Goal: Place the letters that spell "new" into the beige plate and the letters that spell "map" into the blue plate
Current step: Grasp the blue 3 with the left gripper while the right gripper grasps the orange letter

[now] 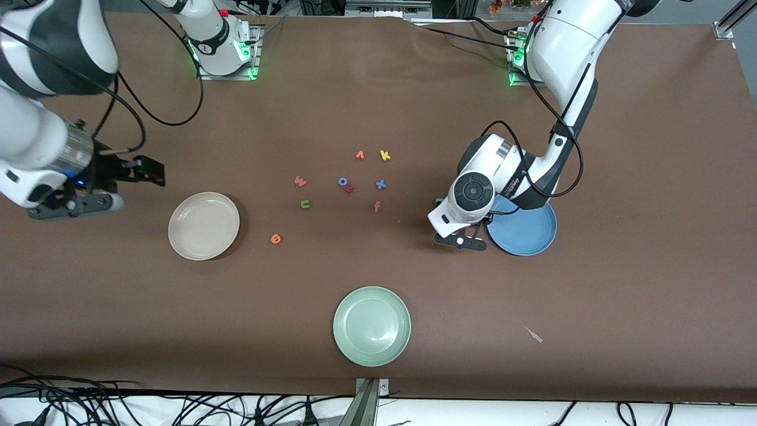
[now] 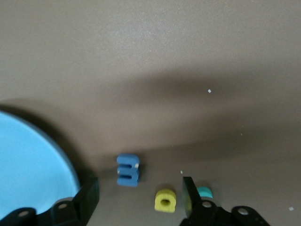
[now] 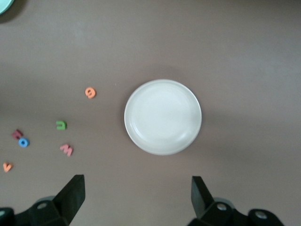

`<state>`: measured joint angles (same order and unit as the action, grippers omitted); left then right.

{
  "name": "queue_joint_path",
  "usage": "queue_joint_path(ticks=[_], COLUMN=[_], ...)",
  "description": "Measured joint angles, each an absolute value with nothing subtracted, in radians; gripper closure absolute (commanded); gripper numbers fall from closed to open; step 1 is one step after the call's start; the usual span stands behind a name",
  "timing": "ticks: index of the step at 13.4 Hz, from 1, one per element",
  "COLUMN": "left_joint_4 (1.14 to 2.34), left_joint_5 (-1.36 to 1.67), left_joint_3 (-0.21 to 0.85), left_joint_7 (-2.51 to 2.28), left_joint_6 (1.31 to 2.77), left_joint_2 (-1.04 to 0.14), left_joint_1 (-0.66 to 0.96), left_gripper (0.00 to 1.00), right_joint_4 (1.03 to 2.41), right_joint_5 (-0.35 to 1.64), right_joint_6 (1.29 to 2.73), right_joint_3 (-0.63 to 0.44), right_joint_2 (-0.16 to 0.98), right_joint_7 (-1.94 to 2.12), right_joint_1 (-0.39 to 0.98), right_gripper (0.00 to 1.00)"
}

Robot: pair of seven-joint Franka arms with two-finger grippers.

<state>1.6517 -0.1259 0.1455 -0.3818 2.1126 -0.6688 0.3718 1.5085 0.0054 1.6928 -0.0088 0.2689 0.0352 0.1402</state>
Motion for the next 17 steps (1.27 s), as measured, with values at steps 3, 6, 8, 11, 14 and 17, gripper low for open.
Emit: queue_joint_path(ticks=[3, 6, 8, 11, 14, 17], left_joint_4=[1.714, 1.727, 1.728, 1.741, 1.772, 1.772], left_joint_5=[-0.126, -0.126, -0.126, -0.129, -0.158, -0.16], left_joint_3=[0.143, 0.141, 0.14, 0.135, 0.134, 0.134], left_joint_7=[-0.363, -0.352, -0.34, -0.317, -0.304, -0.299], left_joint_6=[2.185, 2.195, 2.195, 2.213, 2.263, 2.266], left_joint_2=[-0.673, -0.674, -0.675, -0.676, -0.676, -0.671], left_joint_1=[0.367, 0.366, 0.366, 0.365, 0.352, 0.35], left_gripper=[0.28, 0.27, 0.27, 0.29, 0.71, 0.94], right_joint_4=[1.515, 1.525, 1.542, 1.546, 1.572, 1.685], right_joint_5=[0.006, 0.006, 0.005, 0.005, -0.014, -0.02], right_joint_6=[1.889, 2.077, 2.183, 2.238, 2.279, 2.453], right_joint_3=[-0.007, 0.028, 0.04, 0.041, 0.043, 0.043], right_joint_2=[0.399, 0.521, 0.58, 0.629, 0.643, 0.652], right_joint_7=[-0.012, -0.115, -0.182, -0.239, -0.282, -0.285], right_joint_1=[0.184, 0.208, 0.23, 0.256, 0.276, 0.28], right_gripper=[0.0, 0.01, 0.01, 0.01, 0.01, 0.01])
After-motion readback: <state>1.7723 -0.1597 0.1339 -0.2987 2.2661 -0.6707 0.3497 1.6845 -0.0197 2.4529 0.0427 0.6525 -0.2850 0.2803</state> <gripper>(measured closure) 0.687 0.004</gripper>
